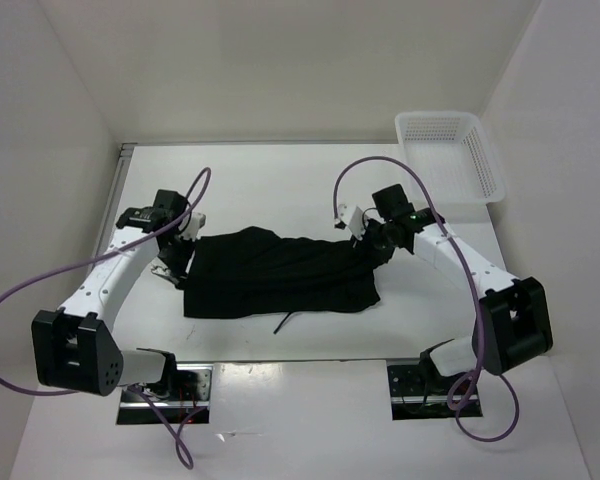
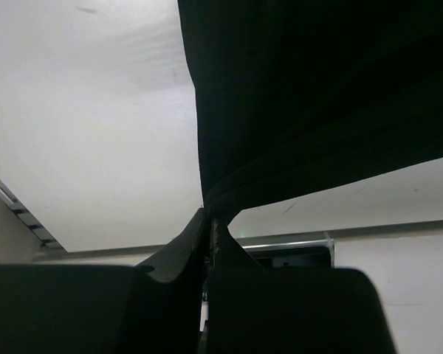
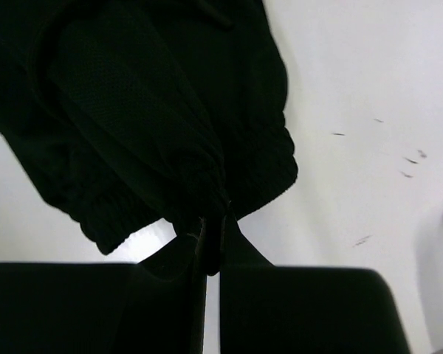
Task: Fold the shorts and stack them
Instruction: Fold the shorts
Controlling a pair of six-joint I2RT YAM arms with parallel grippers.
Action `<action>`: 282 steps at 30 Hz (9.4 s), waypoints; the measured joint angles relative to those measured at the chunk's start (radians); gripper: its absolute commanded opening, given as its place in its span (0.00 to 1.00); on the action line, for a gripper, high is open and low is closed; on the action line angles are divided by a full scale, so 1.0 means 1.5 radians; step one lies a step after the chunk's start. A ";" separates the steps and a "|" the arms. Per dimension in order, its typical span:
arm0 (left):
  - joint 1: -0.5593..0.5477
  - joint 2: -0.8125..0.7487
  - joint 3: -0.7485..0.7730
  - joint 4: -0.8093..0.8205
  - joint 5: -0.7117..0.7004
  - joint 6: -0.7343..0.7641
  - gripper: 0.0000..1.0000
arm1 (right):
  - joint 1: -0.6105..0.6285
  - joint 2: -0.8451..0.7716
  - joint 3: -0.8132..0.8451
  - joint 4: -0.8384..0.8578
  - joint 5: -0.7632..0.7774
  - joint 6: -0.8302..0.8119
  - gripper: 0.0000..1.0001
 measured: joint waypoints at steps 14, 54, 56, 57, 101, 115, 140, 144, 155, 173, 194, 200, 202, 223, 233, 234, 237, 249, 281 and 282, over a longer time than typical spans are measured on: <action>-0.056 0.008 -0.153 0.062 -0.043 0.001 0.32 | 0.069 -0.116 -0.104 -0.108 -0.036 -0.200 0.79; 0.053 0.547 0.328 0.105 0.023 0.002 0.41 | 0.125 0.388 0.187 0.212 0.256 0.157 0.00; 0.083 0.583 0.393 0.111 0.030 0.000 0.43 | 0.107 0.445 0.257 0.238 0.282 0.167 0.00; 0.095 0.598 0.421 0.120 0.032 0.000 0.44 | 0.100 0.469 0.288 0.249 0.292 0.171 0.06; 0.136 0.431 0.169 0.177 0.141 0.000 0.12 | -0.064 0.408 0.327 0.153 -0.042 0.486 0.59; 0.136 0.432 0.180 0.174 0.144 0.000 0.00 | -0.063 0.336 0.299 0.148 0.019 0.444 0.58; 0.140 0.432 0.221 0.151 0.115 0.000 0.00 | -0.067 0.342 0.350 0.101 -0.064 0.430 0.00; 0.161 0.432 0.287 0.126 0.119 0.000 0.00 | -0.077 0.341 0.412 0.061 -0.140 0.404 0.00; 0.223 0.422 0.321 0.040 0.153 0.000 0.00 | -0.127 0.303 0.356 -0.054 -0.282 0.337 0.02; 0.208 0.485 0.204 0.039 0.186 -0.001 0.35 | -0.141 0.300 0.195 0.041 -0.219 0.555 0.90; 0.218 0.471 0.293 0.007 0.153 0.000 0.38 | -0.162 0.334 0.174 0.090 -0.224 0.655 0.94; 0.223 0.479 0.344 0.000 0.144 0.000 0.41 | -0.152 0.375 0.191 0.112 -0.199 0.680 0.80; 0.224 0.496 0.404 0.017 0.146 0.000 0.43 | -0.152 0.381 0.195 0.119 -0.192 0.687 0.71; 0.143 0.790 0.776 0.107 0.169 0.000 0.48 | -0.184 0.337 0.211 0.048 -0.125 0.473 0.65; 0.146 0.791 0.778 0.132 0.151 0.000 0.50 | -0.205 0.312 0.272 0.012 -0.182 0.437 0.96; 0.146 0.791 0.779 0.132 0.151 0.000 0.50 | -0.198 0.312 0.272 0.012 -0.178 0.443 0.99; 0.146 0.788 0.781 0.134 0.148 0.000 0.52 | -0.163 0.312 0.272 0.014 -0.169 0.456 1.00; 0.150 0.767 0.726 0.163 0.080 0.000 0.52 | -0.102 0.367 0.252 0.083 -0.060 0.542 0.95; 0.173 0.834 0.832 0.143 0.172 -0.002 0.00 | -0.073 0.390 0.232 0.137 -0.003 0.540 0.00; 0.175 0.834 0.831 0.144 0.170 -0.002 0.00 | -0.073 0.389 0.232 0.137 -0.002 0.536 0.00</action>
